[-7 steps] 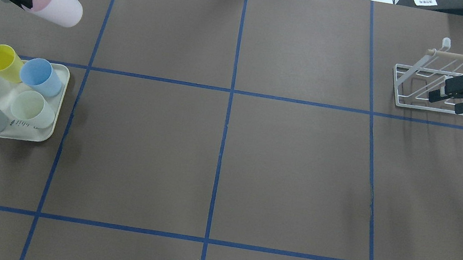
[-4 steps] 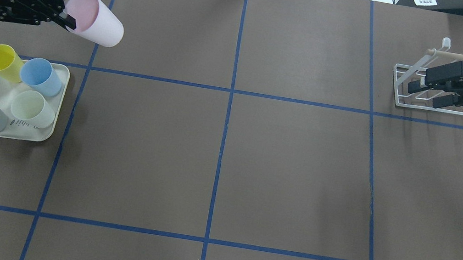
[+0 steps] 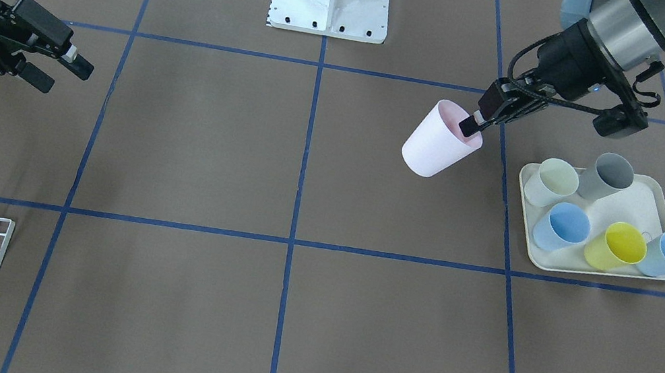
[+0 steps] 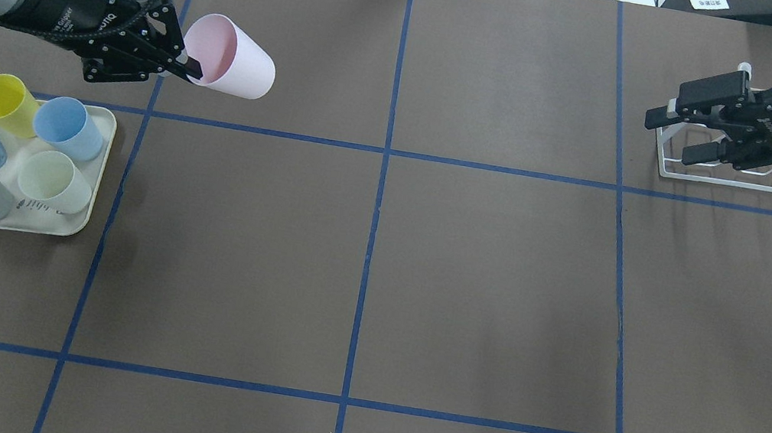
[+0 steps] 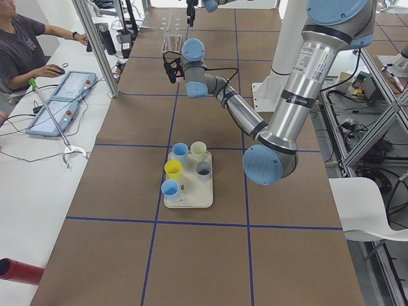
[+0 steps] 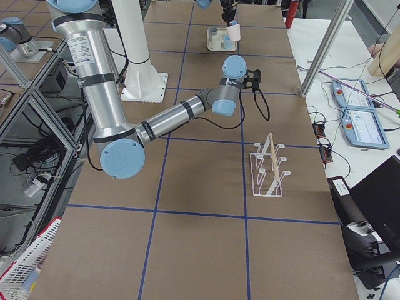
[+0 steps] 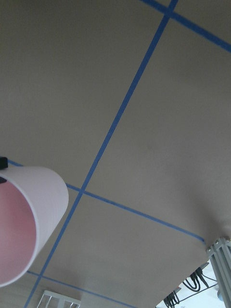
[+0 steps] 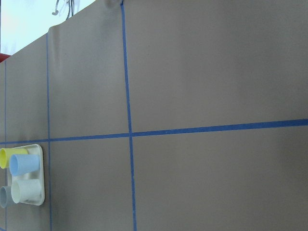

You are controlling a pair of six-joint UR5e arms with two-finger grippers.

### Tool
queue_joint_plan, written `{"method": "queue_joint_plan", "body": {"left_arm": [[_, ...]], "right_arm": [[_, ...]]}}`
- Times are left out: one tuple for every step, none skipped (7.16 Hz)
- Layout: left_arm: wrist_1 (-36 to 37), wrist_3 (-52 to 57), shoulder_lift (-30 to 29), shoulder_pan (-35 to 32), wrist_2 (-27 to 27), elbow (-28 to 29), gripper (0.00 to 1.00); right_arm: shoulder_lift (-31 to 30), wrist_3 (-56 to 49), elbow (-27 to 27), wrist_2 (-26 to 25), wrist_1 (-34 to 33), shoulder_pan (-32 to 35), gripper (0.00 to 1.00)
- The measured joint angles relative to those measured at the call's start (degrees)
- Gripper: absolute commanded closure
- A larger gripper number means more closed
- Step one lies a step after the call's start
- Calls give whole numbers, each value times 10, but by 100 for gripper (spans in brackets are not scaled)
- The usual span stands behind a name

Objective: Transfer IKEA cup to right arm and place on rack

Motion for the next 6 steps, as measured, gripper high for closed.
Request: {"method": "queue_joint_plan", "body": {"left_arm": [[-42, -31, 0, 3, 10, 13, 100], [-71, -51, 0, 11, 25, 21, 100], [-92, -66, 0, 20, 42, 24, 100], [-108, -76, 0, 27, 56, 26, 100], [-118, -81, 0, 30, 63, 26, 100], [-133, -87, 0, 31, 65, 30, 100]], "right_arm": [[11, 27, 2, -14, 3, -3, 2], [24, 60, 4, -34, 5, -7, 2], [35, 100, 3, -58, 21, -15, 2], [42, 149, -4, -89, 59, -29, 3], [47, 184, -14, -111, 95, -43, 3], [59, 216, -19, -120, 115, -55, 3]]}}
